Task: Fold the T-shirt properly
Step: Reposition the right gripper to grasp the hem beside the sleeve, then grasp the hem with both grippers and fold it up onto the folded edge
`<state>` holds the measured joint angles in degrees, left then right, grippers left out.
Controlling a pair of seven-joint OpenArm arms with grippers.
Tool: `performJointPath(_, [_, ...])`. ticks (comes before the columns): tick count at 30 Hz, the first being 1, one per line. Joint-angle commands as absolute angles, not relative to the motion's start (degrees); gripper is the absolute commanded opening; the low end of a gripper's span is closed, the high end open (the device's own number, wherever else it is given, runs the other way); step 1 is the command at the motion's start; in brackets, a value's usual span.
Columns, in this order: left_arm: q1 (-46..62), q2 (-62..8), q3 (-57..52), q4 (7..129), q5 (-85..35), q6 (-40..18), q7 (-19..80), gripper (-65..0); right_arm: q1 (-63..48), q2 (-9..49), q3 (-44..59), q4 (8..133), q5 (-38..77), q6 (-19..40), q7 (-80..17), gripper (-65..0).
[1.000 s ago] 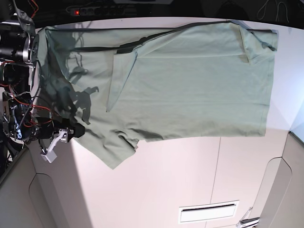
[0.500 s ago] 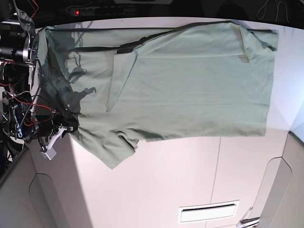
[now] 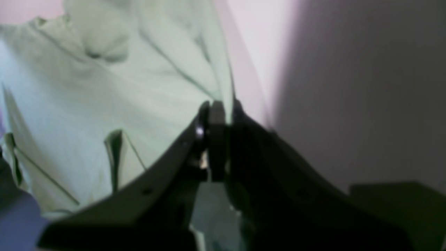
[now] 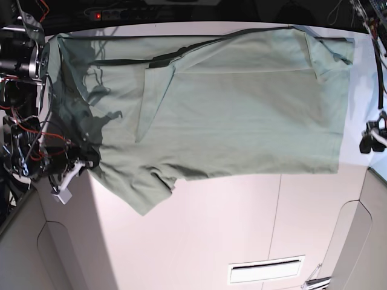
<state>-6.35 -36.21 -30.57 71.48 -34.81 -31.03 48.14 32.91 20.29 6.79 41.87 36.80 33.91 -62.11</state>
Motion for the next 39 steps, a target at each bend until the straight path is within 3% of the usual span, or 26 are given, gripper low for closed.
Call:
performJointPath(1, [-10.0,-38.3,-29.9,69.8,-35.0,-30.6,46.3,-30.5,34.4,21.1,7.0,42.7,37.5,34.0,-61.7,-65.0])
performJointPath(7, [-24.3,-38.7,-25.2,50.7,-33.1,-29.6,44.2,-30.6,34.4,21.1,7.0,42.7,37.5,34.0,-61.7,-65.0])
performJointPath(14, [-32.2,-38.6,-22.9,30.8,-33.1,-29.6,37.6,-30.6,34.4,21.1,7.0,42.7,37.5,34.1,-61.7,-65.0])
performJointPath(34, [-33.3,-32.4,-22.9,28.8,-33.1,-34.1,39.2,-30.7,34.4,21.1,7.0,42.7,39.0,34.1,-61.7,-65.0])
performJointPath(36, [-33.3,-32.4,-22.9,28.8,-33.1,-34.1,39.2,-34.9,34.4,21.1,7.0,42.7,39.0,34.0,-61.7,-65.0])
performJointPath(39, [-33.3,-32.4,-22.9,28.8,-33.1,-34.2,38.6,-51.4,34.4,21.1,7.0,42.7,39.0,34.0,-61.7,-65.0])
